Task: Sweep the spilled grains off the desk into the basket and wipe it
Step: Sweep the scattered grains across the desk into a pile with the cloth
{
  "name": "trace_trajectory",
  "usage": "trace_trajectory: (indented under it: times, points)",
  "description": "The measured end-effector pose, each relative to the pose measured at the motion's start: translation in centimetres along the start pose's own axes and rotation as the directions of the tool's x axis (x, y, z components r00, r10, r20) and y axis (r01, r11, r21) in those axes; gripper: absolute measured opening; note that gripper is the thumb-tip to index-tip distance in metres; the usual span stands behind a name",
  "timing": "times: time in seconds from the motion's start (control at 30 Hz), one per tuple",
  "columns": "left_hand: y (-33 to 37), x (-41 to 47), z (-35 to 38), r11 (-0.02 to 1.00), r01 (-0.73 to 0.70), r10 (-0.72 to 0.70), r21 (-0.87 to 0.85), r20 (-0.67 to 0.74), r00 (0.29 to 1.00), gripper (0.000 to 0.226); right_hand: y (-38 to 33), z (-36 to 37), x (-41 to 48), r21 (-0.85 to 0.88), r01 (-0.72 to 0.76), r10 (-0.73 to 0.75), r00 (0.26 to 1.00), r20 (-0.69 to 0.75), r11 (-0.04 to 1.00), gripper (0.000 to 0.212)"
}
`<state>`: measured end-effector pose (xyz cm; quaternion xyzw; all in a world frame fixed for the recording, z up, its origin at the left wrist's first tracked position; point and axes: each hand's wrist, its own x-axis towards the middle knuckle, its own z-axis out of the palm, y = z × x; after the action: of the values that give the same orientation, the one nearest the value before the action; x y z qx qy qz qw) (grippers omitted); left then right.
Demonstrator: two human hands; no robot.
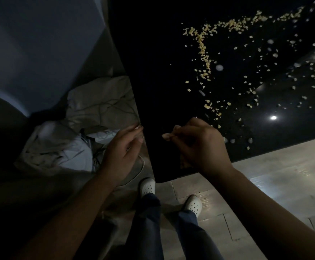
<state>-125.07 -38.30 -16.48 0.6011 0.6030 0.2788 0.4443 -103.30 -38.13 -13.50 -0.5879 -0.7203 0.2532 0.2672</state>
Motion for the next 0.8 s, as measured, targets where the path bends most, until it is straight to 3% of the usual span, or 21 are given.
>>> trace_trajectory:
  times: [0.1, 0.2, 0.3, 0.4, 0.5, 0.63, 0.8]
  points:
    - [0.1, 0.5, 0.2, 0.999, 0.031, -0.031, 0.008, -0.035, 0.999, 0.046, -0.1, 0.8, -0.2, -0.017, -0.041, 0.040, 0.999, -0.037, 0.999, 0.018]
    - [0.3, 1.3, 0.4, 0.997, 0.018, -0.014, 0.076, -0.049, 0.999, 0.045, -0.4, 2.4, -1.3, -0.022, -0.049, 0.048, 0.998, -0.027, 0.999, 0.030]
    - [0.2, 2.0, 0.3, 0.997, 0.006, -0.003, 0.073, -0.046, 0.999, 0.044, 0.0, 4.0, -0.8, -0.129, -0.023, 0.008, 0.994, -0.110, 0.991, 0.033]
    - [0.1, 2.1, 0.1, 0.998, -0.006, 0.007, 0.058, -0.020, 1.000, 0.049, 1.4, 3.7, 2.6, -0.219, -0.153, 0.102, 0.969, -0.227, 0.964, 0.026]
    - [0.3, 2.4, -0.2, 0.997, -0.018, 0.019, 0.079, -0.010, 1.000, 0.052, 2.6, 1.7, 4.7, -0.146, -0.237, 0.186, 0.936, -0.299, 0.960, 0.026]
    - [0.6, 3.1, -0.3, 0.980, -0.111, 0.114, 0.166, -0.009, 0.993, 0.054, 0.6, 1.4, 0.4, -0.135, -0.077, 0.046, 0.975, -0.216, 0.988, 0.036]
    - [0.2, 3.8, -0.2, 0.941, -0.212, 0.208, 0.263, 0.043, 0.977, 0.056, -0.2, 3.9, -4.0, -0.209, -0.045, 0.017, 0.991, -0.131, 0.977, 0.039]
